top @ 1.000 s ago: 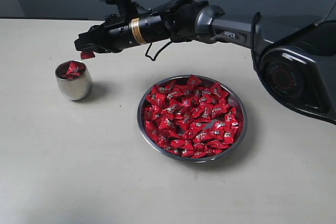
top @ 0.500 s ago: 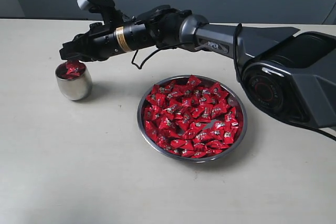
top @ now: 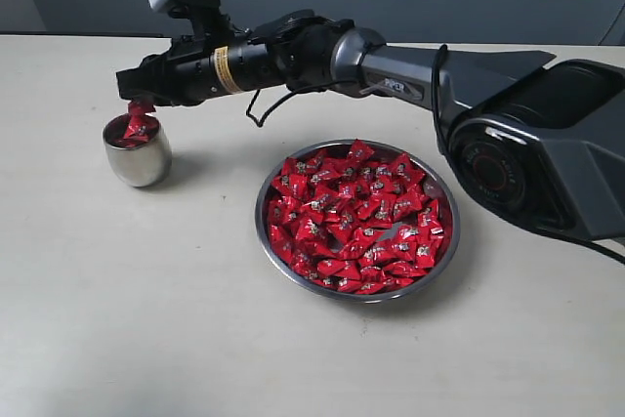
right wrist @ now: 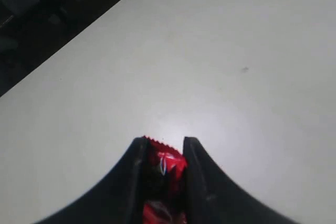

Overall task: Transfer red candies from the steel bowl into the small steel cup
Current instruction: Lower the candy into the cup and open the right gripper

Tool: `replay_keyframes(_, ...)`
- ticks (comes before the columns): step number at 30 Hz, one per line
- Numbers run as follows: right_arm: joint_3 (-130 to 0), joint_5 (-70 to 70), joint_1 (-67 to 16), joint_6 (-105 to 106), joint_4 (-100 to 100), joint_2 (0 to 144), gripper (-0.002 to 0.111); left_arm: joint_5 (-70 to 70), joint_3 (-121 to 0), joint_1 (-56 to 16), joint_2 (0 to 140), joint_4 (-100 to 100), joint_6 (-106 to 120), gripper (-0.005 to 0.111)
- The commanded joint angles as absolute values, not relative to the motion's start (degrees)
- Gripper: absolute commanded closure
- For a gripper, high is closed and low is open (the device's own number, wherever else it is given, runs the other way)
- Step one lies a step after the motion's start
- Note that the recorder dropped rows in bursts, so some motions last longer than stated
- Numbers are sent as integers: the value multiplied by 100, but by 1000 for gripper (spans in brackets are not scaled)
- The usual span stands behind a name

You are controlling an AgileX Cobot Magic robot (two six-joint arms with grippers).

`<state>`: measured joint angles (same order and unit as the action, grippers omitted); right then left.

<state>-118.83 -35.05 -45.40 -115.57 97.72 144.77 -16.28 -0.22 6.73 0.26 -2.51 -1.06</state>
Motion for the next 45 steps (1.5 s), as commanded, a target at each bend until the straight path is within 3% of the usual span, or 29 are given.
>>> replay_keyframes(1,-11931,-3286,-4673,-11506,9693,14549,109,-1631,0,677,0,-257,-113,106)
replay_keyframes(21,-11931,-3077,-4753,-11506,9664,14659,109,-1631,0,677,0,-257,-113,106)
replay_keyframes(24,-11931,-3272,-4753,-11506,9737,14659,99,-1631,0,677,0,-257,-113,106)
replay_keyframes(29,-11931,-3204,-4753,-11560,9865,14659,69,-1631,0,677,0,-257,-113,106)
replay_keyframes(45,-11931,-3140,-4753,-11560,9853,14648,69,-1631,0,677,0,-257,-113,106)
